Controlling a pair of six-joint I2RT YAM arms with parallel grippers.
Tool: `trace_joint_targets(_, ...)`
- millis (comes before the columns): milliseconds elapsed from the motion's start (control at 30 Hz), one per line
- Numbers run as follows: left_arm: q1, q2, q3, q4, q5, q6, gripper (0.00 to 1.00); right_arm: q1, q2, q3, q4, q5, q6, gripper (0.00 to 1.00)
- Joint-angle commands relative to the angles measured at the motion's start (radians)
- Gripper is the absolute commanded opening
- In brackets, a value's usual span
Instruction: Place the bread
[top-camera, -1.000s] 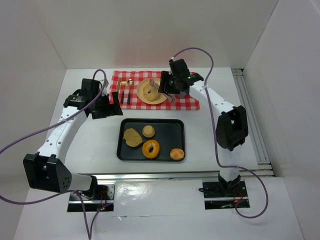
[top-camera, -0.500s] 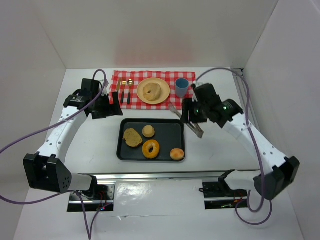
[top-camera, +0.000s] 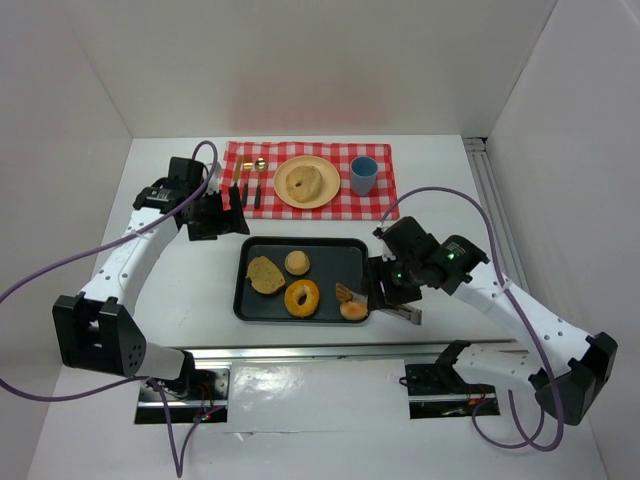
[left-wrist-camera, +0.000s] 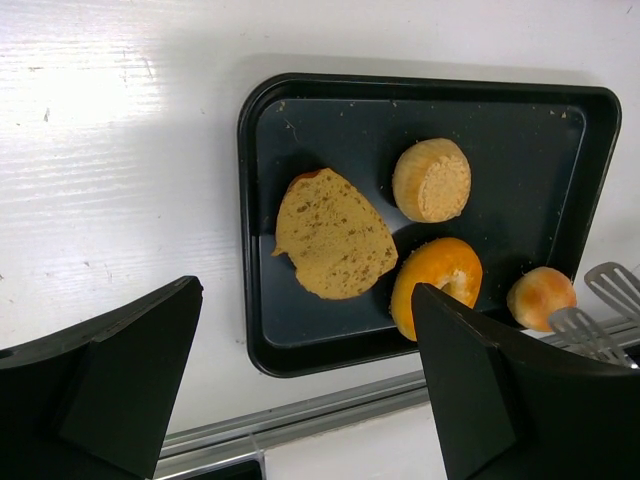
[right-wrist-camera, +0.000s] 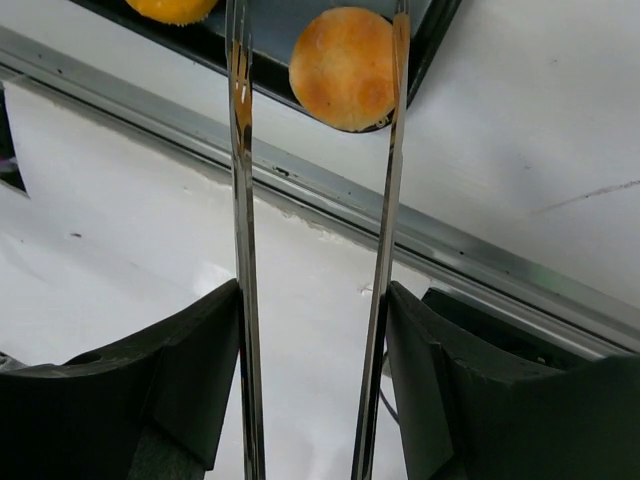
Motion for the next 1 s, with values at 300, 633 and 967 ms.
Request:
trace_joint_targets(300, -0.002, 0.005, 0.041, 0.013, 0.023, 0.005, 1.0, 0.076, 0.054, -0.014, -0.068, 0.055, 0.001, 0.67)
trace_joint_targets(633, -0.011, 0.005, 0.031, 0.024, 0.033, -0.005, 1.0, 0.113, 0.131, -0.005, -0.058, 0.077, -0.027, 0.67)
trace_joint_targets(967, -0.011, 0.005, 0.021, 0.033, 0.024, -0.005, 1.0, 0.133, 0.181, 0.106, -0.129, 0.077, -0.066, 0.6)
